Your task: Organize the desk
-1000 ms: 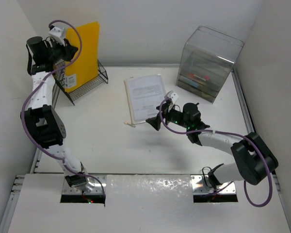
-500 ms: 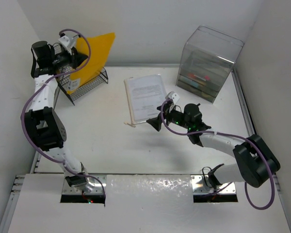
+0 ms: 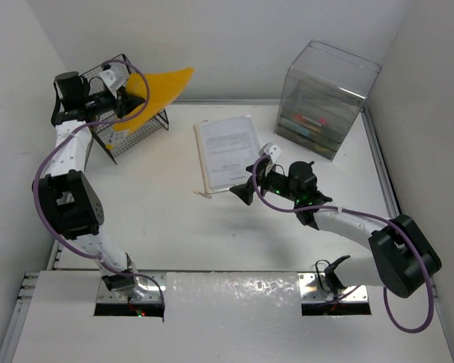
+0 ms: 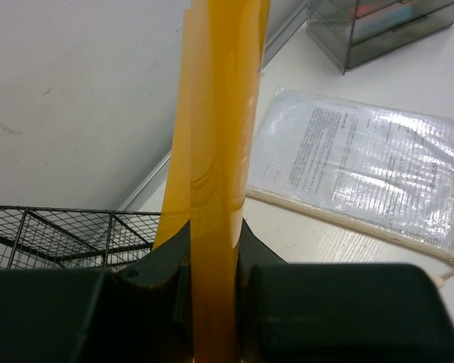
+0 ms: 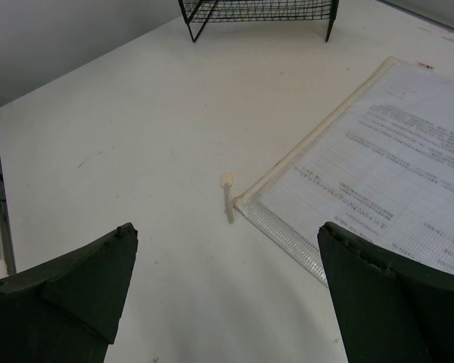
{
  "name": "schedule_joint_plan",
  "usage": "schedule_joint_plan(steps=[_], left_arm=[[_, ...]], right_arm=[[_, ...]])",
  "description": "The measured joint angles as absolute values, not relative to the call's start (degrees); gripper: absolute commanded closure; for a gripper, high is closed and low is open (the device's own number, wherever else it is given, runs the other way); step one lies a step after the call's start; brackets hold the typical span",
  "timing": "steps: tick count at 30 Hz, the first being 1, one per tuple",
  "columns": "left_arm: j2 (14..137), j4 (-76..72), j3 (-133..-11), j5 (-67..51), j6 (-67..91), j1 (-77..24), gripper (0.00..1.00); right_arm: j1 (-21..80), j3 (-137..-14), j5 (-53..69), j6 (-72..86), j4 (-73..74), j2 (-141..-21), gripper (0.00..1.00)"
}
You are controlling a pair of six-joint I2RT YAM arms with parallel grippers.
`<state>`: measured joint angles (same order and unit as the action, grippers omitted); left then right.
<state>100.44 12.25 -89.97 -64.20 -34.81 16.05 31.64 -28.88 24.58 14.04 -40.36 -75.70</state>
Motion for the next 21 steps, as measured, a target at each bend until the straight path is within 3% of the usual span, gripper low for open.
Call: schedule_joint_plan(steps=[13,21], left_arm=[[100.1,4.0,-90.4,-48.1,-31.4,15.9,1.00],[101.6,1.6,-91.5,-47.7,-27.5,16.0,1.00]], right_arm=[[31.6,-28.9,24.5,13.0,-38.5,-73.4,0.01],[31.6,-28.9,24.5,13.0,-37.8,-73.3,0.01]])
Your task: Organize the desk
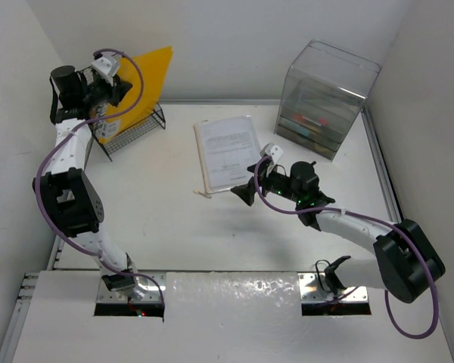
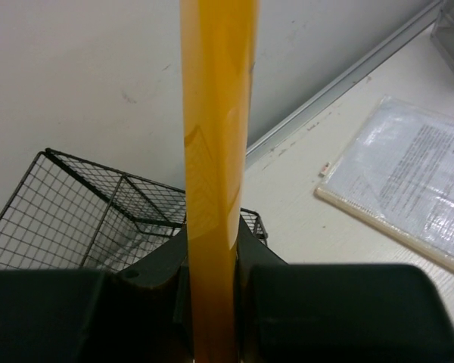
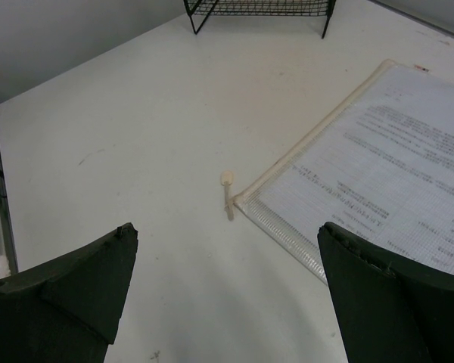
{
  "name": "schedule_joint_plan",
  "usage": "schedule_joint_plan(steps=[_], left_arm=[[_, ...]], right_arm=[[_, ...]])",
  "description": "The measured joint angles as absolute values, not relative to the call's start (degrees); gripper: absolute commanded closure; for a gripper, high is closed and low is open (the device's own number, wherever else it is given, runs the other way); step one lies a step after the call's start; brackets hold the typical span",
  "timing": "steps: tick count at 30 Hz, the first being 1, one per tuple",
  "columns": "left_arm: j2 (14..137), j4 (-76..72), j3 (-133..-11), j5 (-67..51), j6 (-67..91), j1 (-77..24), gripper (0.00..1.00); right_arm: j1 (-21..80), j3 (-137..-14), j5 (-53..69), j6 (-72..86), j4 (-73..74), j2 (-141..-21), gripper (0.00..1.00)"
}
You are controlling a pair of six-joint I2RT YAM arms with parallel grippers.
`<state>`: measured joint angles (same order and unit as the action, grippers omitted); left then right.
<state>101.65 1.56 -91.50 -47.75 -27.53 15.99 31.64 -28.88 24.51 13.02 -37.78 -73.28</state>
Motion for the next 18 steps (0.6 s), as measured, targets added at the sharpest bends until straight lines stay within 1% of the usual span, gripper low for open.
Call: schedule_joint_plan(steps=[12,18], left_arm=[[103.4,-0.1,-92.6,-48.9,-22.9,16.1,1.00],[103.5,1.1,-92.7,-51.4,-22.9,16.1,1.00]], right_arm=[[31.6,-28.9,24.3,13.1,-37.1,-72.7,0.01],[31.6,-29.2,21.0,15.5,-36.3,-72.8,0.01]])
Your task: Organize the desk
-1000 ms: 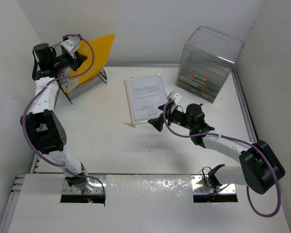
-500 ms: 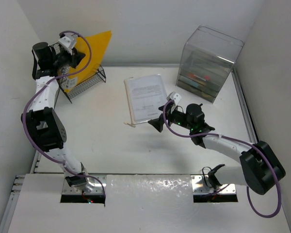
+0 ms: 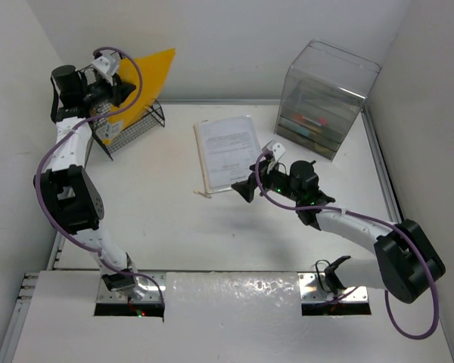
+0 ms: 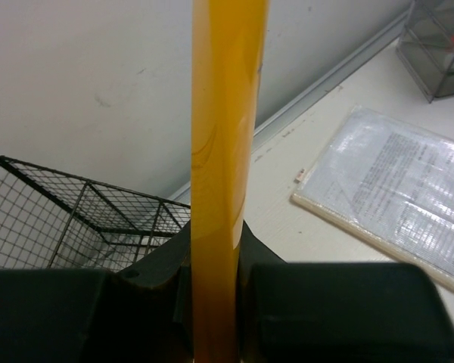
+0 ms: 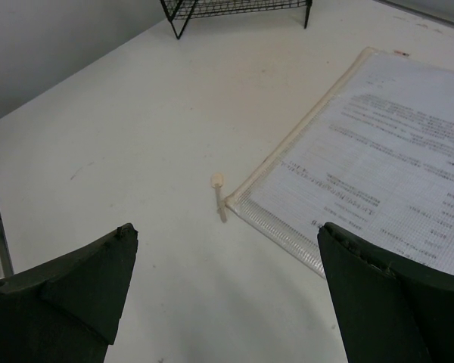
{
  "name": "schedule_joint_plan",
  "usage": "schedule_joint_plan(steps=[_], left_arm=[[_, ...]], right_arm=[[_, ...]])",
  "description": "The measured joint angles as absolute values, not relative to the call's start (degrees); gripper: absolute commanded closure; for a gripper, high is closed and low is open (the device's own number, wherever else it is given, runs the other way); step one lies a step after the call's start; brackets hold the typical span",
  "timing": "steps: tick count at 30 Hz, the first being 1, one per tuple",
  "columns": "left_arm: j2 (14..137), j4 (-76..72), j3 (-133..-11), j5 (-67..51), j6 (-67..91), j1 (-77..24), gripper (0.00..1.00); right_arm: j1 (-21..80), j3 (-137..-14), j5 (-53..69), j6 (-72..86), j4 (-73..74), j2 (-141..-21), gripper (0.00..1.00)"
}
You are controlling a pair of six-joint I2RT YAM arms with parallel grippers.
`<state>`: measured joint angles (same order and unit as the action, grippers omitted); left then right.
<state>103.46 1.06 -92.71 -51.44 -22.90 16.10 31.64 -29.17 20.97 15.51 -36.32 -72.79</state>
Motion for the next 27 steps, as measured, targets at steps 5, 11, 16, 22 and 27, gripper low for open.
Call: schedule_joint_plan(steps=[5,11,16,22,27], left_arm=[[103.9,4.1,-93.7,-55.1,-24.8,16.1,1.00],[104.7,9.0,-95.8,-57.1,-28.6,16.1,1.00],[105.0,9.6,-96.4,-57.0,-28.8,16.1,1.00],[106.0,10.9,-98.3,-56.6,-28.3,16.1,1.00],[106.3,10.4,-99.5,-51.9,-26.7,16.0,1.00]], right_arm=[[31.6,-30.6,19.4,17.7,-36.1,-74.1,0.01],[31.6,-31.6,18.1,18.3,-34.7,-74.3,0.01],[31.6,-34.7,14.5,19.4,-31.1,-75.1,0.01],[31.6,-37.2,12.0,21.2,-29.4,-76.7,0.01],[31.6,-37.2,11.7,22.1,-28.4,-76.9,0.01]])
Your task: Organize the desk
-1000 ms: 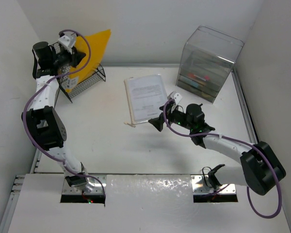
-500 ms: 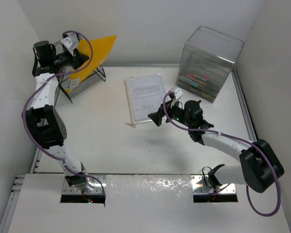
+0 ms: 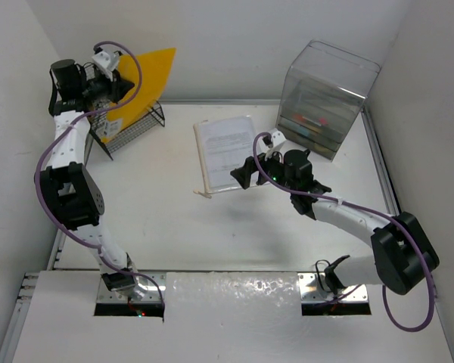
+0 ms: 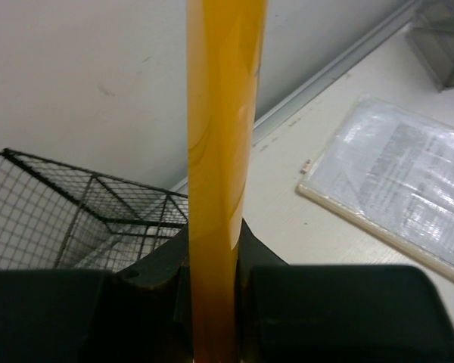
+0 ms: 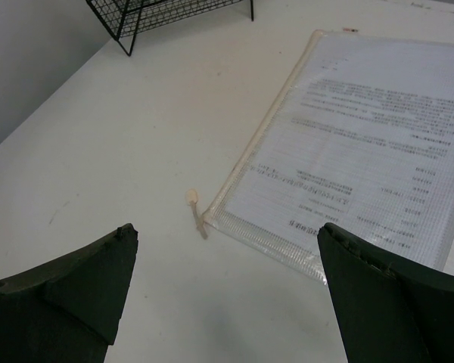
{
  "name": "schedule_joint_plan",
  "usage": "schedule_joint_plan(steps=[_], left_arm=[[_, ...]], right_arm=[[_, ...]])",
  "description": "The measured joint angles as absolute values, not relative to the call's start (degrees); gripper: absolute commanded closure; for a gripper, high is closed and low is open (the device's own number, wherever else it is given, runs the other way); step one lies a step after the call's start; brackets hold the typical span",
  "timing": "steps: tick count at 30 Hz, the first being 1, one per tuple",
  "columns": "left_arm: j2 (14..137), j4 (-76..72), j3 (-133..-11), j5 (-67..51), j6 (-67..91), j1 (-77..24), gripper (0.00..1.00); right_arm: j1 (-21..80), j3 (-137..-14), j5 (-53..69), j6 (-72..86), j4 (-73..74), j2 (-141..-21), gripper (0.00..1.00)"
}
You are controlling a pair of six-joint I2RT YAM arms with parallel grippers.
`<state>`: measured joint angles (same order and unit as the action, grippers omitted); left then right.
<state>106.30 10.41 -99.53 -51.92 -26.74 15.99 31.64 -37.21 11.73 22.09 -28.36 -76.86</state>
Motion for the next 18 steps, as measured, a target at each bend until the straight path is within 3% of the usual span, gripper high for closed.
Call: schedule_joint_plan(steps=[8,18], left_arm=[[105.5,8.7,-99.7,-39.3,-26.0,13.9,1.00],[105.4,9.0,-100.3,-34.4,-26.4,13.1,1.00]], right_arm=[[31.8,-37.2,11.5,22.2,-27.7,-76.9,0.01],[32.1,-37.2,11.5,22.0,-26.8,-76.8,0.01]])
